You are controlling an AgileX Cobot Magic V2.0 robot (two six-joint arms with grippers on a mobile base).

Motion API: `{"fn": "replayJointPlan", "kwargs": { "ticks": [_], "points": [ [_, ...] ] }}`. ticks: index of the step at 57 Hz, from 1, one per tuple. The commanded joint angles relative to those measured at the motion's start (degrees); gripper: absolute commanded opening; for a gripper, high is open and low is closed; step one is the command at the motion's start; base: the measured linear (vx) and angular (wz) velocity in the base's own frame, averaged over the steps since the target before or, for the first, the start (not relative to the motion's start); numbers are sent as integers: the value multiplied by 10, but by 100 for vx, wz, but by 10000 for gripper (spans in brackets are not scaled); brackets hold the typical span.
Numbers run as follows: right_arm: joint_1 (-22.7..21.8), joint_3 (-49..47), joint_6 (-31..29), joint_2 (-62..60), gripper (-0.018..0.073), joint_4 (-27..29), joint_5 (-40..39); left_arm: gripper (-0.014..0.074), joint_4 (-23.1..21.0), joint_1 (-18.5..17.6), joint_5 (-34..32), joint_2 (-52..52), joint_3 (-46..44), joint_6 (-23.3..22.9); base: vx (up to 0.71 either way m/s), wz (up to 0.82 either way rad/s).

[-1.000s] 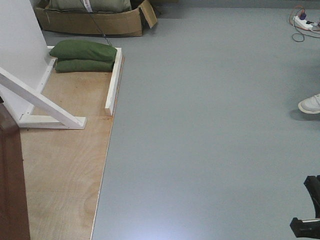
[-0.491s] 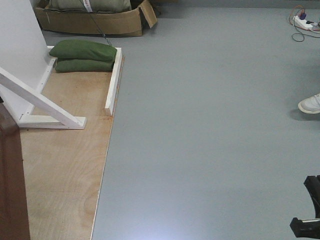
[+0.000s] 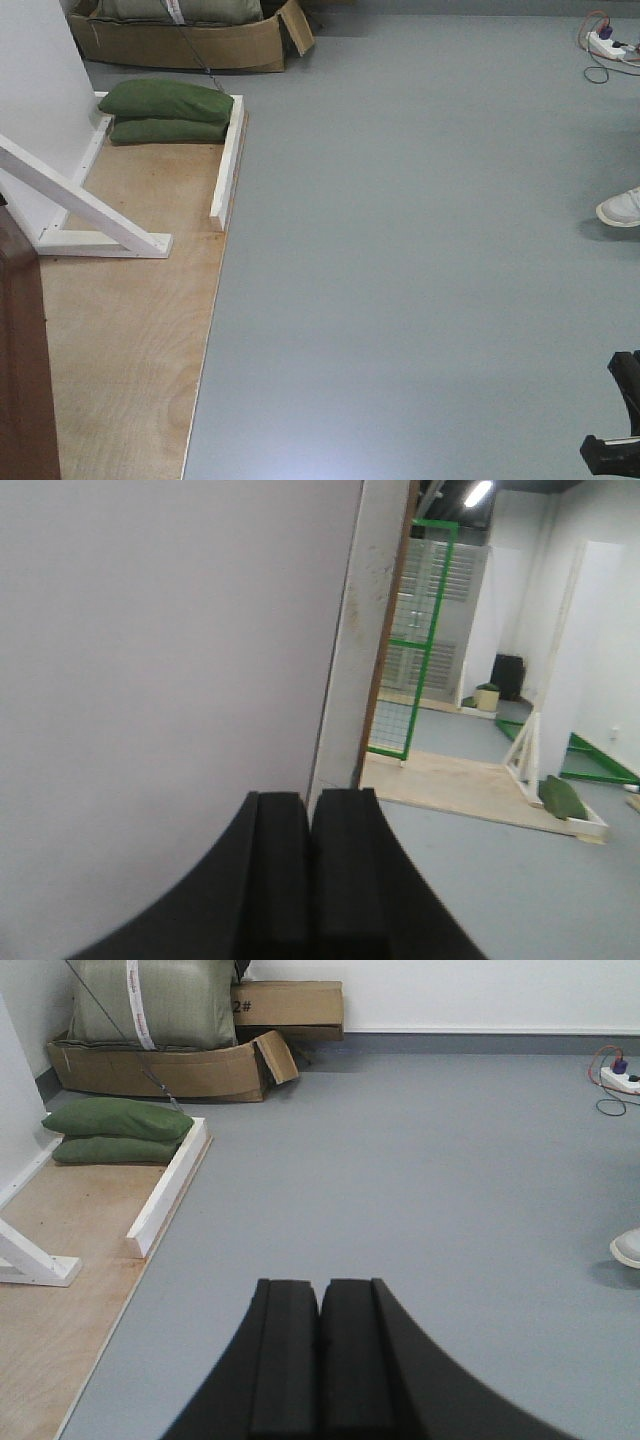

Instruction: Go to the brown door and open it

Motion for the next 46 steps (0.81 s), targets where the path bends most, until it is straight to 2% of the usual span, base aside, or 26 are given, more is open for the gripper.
{"fn": "replayJointPlan", "kwargs": {
  "ticks": [1, 13, 20, 29, 46],
  "points": [
    [1, 2, -4, -3, 0, -2, -45, 66, 33, -1, 56, -6, -17, -30, 0, 0],
    [1, 2, -4, -3, 0, -2, -45, 66, 33, -1, 114, -6, -17, -33, 0, 0],
    [1, 2, -4, -3, 0, -2, -45, 66, 27, -1, 174, -6, -16, -33, 0, 0],
    [1, 2, -4, -3, 0, -2, -45, 66, -15, -1, 265, -7, -16, -33, 0, 0],
    [1, 2, -4, -3, 0, -2, -45, 66, -92, -1, 385, -18, -16, -33, 0, 0]
  ]
}}
